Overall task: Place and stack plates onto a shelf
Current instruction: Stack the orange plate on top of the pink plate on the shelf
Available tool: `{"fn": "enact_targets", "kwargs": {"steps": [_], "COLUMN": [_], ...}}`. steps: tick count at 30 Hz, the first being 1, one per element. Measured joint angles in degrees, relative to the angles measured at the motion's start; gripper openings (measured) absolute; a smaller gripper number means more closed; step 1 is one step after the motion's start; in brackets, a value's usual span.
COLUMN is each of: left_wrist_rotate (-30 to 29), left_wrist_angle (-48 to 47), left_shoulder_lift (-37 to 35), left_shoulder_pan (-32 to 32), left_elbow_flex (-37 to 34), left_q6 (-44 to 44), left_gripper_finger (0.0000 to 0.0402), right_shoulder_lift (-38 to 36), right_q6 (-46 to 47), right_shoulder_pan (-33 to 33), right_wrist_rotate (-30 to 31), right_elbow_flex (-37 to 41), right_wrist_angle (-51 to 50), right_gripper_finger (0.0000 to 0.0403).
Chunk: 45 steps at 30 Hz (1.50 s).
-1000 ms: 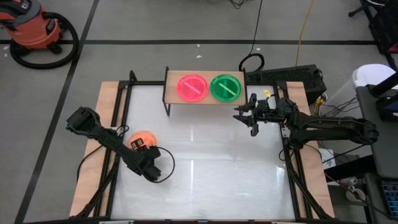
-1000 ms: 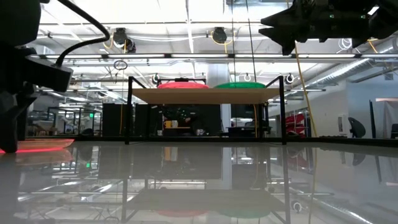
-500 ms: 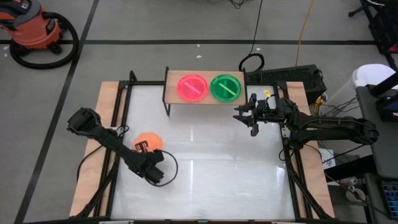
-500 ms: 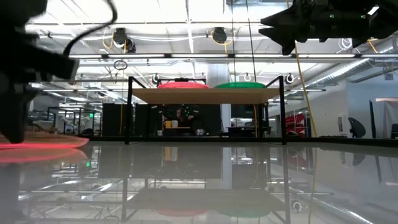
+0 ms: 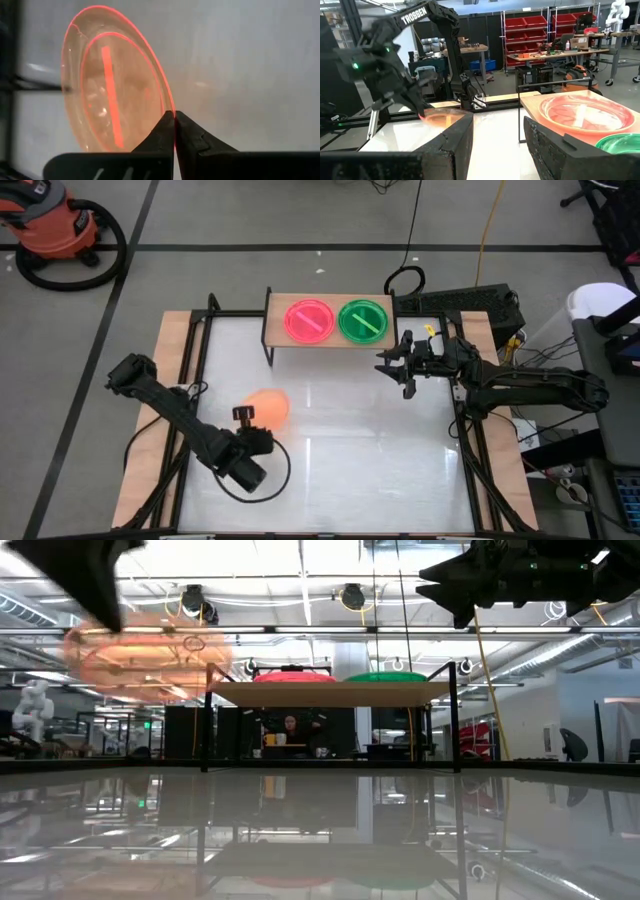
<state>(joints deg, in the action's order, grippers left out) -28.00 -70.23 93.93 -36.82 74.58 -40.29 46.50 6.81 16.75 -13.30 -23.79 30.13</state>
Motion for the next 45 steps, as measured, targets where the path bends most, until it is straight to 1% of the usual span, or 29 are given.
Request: {"fn": "enact_targets", "kwargs": {"steps": [5,9,15,18,20,21,25,27,29,33,37,40,45], "left_wrist_rotate": [-10.0,-14.3,-18.6,-19.0,-17.7,-16.1,-6.0,-1.7,1.9,7.5,10.6,13.0,12.7], "left_wrist_angle": [-3.2,-3.3,-3.1,-1.7,1.5,3.7,13.8,18.4,21.2,22.0,21.9,21.9,22.1], "left_shoulder_lift": [0.0,0.0,0.0,-0.1,-0.1,-0.1,-0.1,-0.1,-0.1,-0.1,-0.1,-0.1,-0.1], "left_shoulder_pan": [1.5,5.5,16.6,23.6,28.6,31.1,39.9,43.5,46.7,50.9,52.3,52.1,51.6], "left_elbow_flex": [5.9,9.0,12.9,14.6,15.0,15.0,15.0,14.8,14.5,14.5,14.5,14.5,14.5], "left_q6": [9.1,18.7,32.0,39.3,45.7,49.5,62.8,68.2,71.5,73.2,72.6,73.0,72.7], "left_gripper_finger": [0.0001,0.0001,0.0001,0.0001,0.0001,0.0001,0.0001,0.0001,0.0001,0.0001,0.0008,0.0031,0.0074], "right_shoulder_lift": [0.0,0.0,0.0,0.0,0.0,0.0,0.0,0.0,0.0,0.0,0.0,0.0,0.0], "right_q6": [0.0,0.0,0.0,-0.3,-0.4,-0.4,-0.4,-0.4,-0.4,-0.6,-1.6,-1.7,-1.6], "right_shoulder_pan": [0.0,0.0,0.0,0.0,0.0,0.0,0.0,0.0,0.0,0.0,0.0,0.0,0.0], "right_wrist_rotate": [0.0,0.0,-0.2,-0.2,-0.2,-0.2,-0.2,-0.2,-0.2,-0.2,-0.2,-0.2,-0.2], "right_elbow_flex": [0.0,0.0,0.0,0.0,0.0,0.0,0.0,0.0,0.0,0.0,0.0,0.0,0.0], "right_wrist_angle": [0.0,0.0,0.0,0.0,0.0,0.0,0.0,0.0,0.0,-0.3,-0.4,-0.4,-0.4], "right_gripper_finger": [0.0155,0.0155,0.0155,0.0155,0.0155,0.0155,0.0155,0.0155,0.0155,0.0155,0.0155,0.0155,0.0155]}}
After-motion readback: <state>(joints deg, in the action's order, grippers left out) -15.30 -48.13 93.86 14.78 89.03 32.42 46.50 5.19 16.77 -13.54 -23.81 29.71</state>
